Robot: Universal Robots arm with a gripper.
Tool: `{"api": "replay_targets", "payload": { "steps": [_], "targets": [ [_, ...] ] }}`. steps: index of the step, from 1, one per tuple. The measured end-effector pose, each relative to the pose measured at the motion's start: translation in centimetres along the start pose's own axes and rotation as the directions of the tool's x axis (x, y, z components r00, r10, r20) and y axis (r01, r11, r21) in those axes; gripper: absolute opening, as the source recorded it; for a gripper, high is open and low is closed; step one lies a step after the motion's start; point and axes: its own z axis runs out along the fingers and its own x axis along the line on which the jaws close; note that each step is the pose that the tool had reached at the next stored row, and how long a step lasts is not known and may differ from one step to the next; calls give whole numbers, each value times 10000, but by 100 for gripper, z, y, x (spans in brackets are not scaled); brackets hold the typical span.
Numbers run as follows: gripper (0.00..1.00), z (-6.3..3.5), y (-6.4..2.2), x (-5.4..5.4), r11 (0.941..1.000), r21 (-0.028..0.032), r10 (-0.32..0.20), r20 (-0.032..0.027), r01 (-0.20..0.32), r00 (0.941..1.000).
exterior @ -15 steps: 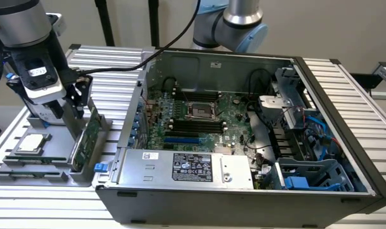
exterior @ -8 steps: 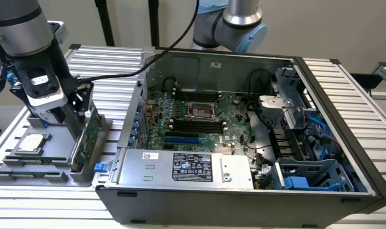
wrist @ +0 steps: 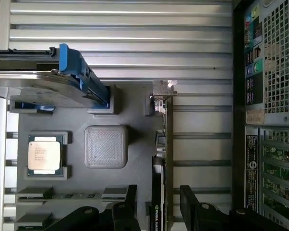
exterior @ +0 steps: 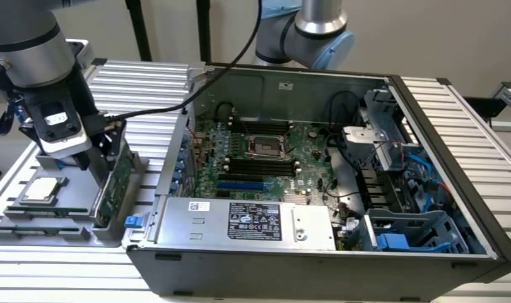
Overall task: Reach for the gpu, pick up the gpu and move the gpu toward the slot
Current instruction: 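Pick up the gpu and move the gpu toward the slot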
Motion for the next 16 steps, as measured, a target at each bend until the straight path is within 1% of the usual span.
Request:
{"api": "replay_targets", "payload": {
  "steps": [16],
  "targets": [
    [48, 291, -12, -10, 10000, 0, 35, 6, -35, 10000]
  ]
}}
